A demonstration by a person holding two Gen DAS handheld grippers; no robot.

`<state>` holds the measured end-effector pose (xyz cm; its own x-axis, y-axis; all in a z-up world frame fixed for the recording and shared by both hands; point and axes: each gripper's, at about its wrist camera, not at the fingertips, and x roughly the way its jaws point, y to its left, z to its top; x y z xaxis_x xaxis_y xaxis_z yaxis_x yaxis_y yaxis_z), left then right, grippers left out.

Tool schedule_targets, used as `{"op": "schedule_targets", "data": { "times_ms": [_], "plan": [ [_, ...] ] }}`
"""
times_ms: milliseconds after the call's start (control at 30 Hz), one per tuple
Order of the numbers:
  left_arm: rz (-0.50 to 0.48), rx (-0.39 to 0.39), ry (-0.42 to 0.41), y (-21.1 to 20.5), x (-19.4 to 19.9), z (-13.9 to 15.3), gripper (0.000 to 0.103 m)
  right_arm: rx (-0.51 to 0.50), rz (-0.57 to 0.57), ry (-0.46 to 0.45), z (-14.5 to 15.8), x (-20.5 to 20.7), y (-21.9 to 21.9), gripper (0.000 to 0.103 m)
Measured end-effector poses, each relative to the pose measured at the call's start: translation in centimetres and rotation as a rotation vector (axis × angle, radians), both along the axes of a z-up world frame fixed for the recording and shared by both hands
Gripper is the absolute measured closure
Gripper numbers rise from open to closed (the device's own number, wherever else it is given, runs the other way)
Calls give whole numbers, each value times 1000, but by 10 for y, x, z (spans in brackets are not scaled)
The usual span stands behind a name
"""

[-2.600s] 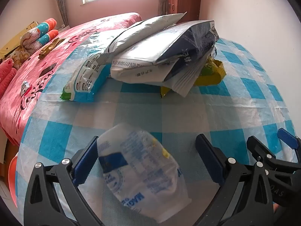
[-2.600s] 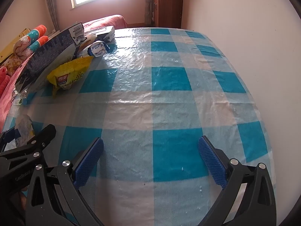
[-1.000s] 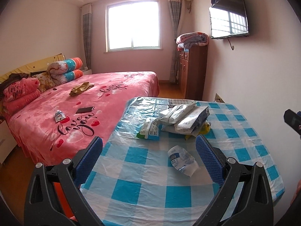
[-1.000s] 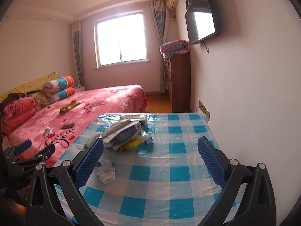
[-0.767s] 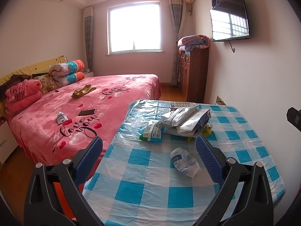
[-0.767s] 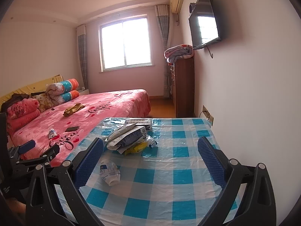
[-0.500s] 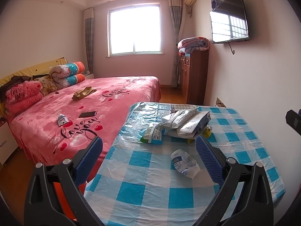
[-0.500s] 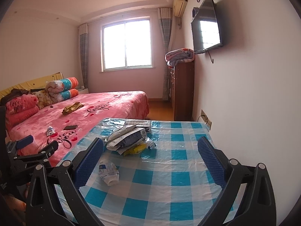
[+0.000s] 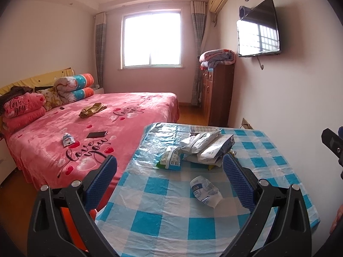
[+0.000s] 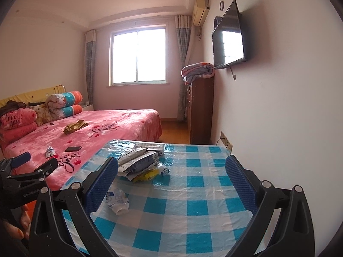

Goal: Collect trash
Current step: 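Move both tools toward the trash piled on the checkered table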

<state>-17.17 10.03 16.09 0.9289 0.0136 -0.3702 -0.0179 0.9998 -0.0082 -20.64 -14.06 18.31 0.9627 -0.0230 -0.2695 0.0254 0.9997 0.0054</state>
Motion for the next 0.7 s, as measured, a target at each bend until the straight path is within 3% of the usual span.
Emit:
{"op": "schedule_targets", "data": {
  "times_ms": [400, 700],
  "plan": [
    [-99, -29, -103, -2, -10, 0, 4, 9, -5, -21, -4, 8, -3, 4],
    [-102, -14, -89, -5, -3, -6, 4, 32, -9, -39, -12, 16, -9, 4]
  ]
}}
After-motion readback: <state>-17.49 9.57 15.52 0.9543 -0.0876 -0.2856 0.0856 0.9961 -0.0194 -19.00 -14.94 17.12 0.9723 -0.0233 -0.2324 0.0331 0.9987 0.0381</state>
